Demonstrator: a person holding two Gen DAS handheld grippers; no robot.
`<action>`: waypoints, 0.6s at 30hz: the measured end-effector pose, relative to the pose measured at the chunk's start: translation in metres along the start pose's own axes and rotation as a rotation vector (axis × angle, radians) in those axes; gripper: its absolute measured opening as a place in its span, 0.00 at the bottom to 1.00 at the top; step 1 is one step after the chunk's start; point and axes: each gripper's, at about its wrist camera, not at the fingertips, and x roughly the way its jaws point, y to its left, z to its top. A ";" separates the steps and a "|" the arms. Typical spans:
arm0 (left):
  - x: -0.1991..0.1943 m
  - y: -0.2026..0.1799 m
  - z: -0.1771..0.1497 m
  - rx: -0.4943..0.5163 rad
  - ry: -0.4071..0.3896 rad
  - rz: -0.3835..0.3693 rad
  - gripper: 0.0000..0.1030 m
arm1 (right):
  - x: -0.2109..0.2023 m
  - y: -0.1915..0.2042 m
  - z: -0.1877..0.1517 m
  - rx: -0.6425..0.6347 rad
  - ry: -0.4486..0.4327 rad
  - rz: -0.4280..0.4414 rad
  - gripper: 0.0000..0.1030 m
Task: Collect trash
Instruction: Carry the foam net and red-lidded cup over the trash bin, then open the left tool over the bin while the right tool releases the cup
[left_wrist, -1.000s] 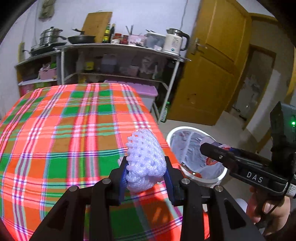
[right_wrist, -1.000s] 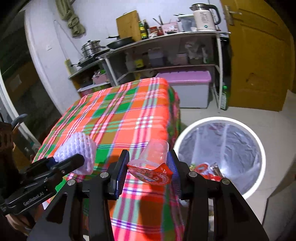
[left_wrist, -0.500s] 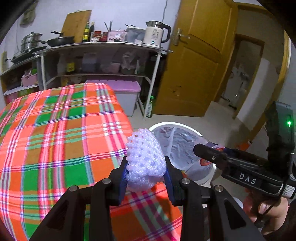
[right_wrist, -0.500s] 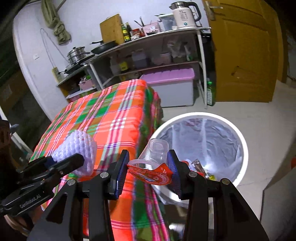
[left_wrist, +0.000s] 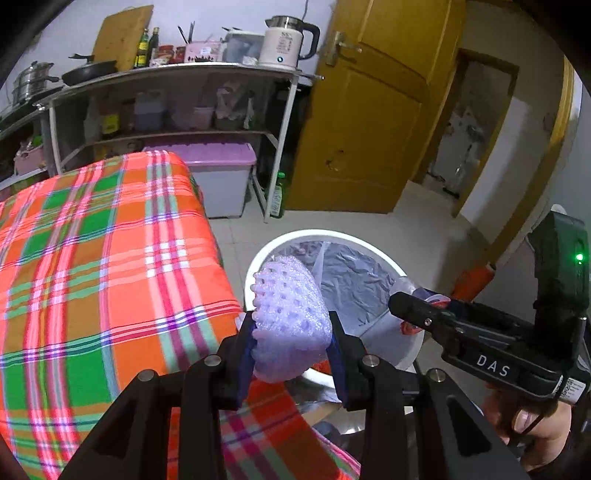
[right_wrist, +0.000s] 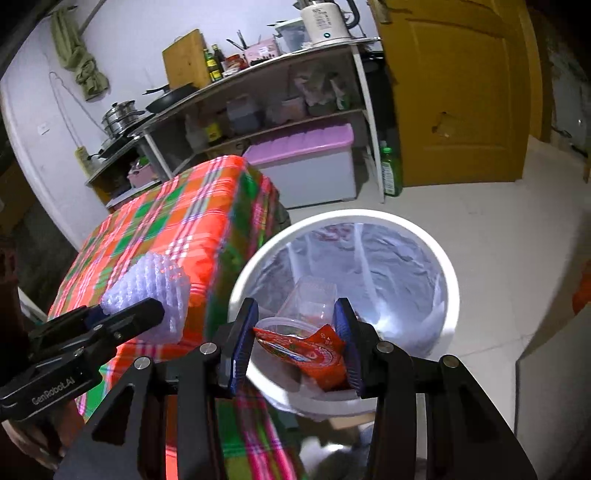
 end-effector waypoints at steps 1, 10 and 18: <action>0.003 -0.001 -0.001 0.000 0.005 -0.001 0.34 | 0.002 -0.003 0.000 0.002 0.004 -0.005 0.43; 0.048 -0.009 0.009 0.013 0.097 -0.032 0.35 | 0.031 -0.028 -0.002 0.040 0.062 -0.036 0.43; 0.070 0.000 0.008 -0.025 0.138 -0.028 0.56 | 0.040 -0.036 -0.005 0.054 0.074 -0.053 0.50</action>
